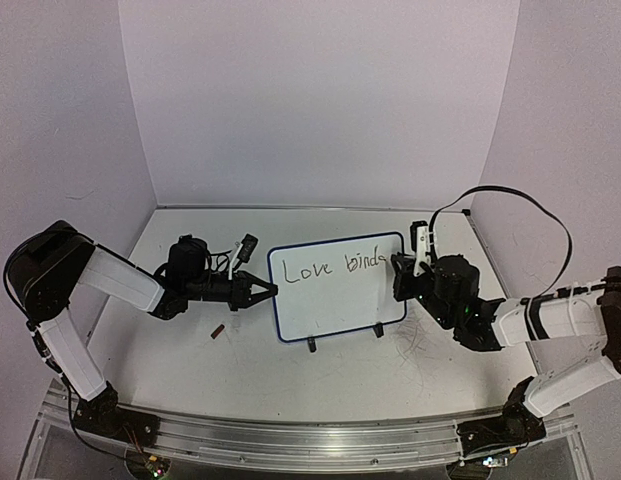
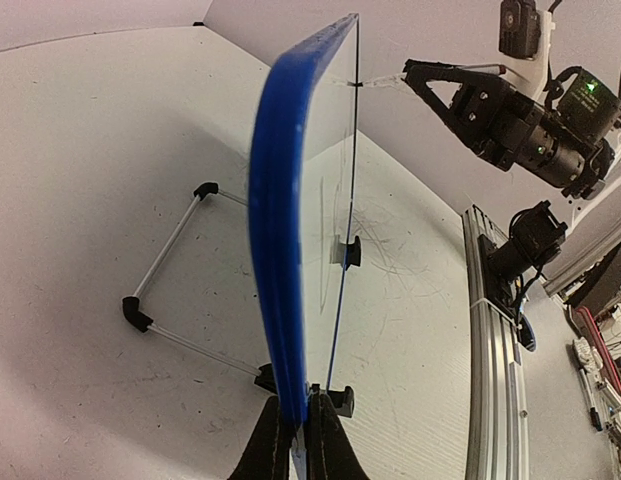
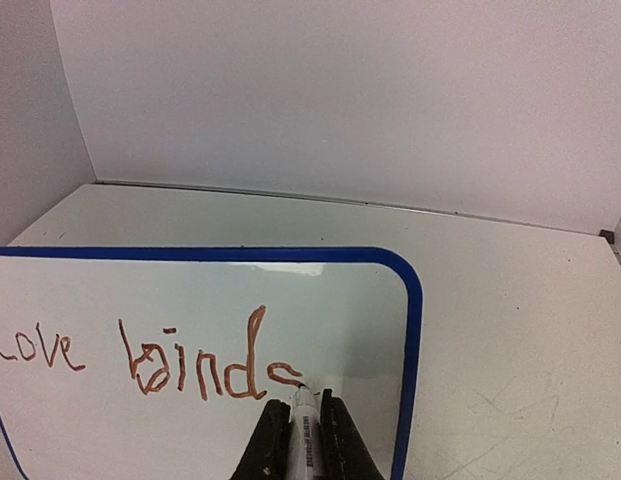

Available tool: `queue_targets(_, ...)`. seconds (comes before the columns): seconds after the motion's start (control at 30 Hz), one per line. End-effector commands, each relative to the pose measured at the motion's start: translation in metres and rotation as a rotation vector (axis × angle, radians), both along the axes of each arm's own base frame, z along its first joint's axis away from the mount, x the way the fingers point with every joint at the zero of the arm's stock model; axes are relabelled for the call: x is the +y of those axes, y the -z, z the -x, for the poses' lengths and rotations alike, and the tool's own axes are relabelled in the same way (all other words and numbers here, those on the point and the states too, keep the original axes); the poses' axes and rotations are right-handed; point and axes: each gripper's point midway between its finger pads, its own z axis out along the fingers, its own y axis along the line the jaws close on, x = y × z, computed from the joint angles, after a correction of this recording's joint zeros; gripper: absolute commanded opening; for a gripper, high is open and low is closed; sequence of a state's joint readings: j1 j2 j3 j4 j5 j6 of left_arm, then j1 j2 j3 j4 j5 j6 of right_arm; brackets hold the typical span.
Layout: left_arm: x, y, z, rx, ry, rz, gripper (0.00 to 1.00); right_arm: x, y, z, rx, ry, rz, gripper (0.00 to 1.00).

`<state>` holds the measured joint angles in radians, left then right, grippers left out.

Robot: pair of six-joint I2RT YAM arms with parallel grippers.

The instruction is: Write a sentence on the whiteboard

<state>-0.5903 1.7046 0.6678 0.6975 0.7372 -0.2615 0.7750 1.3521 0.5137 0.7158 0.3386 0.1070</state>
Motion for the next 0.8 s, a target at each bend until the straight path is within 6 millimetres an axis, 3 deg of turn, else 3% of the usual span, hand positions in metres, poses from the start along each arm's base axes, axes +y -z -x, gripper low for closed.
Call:
queue_targets(0.0,0.000,-0.014,-0.014,-0.080,-0.039,-0.008,0.00,-0.010,0.006,0.001,0.022,0.039,0.009,0.00)
queue_targets(0.57,0.000,-0.015,-0.015,-0.079,-0.040,-0.009,0.00,0.008,0.016,0.004,0.054,-0.028,-0.006,0.00)
queue_targets(0.77,0.000,-0.015,-0.016,-0.081,-0.046,-0.011,0.00,0.018,-0.006,0.002,0.004,-0.064,-0.038,0.00)
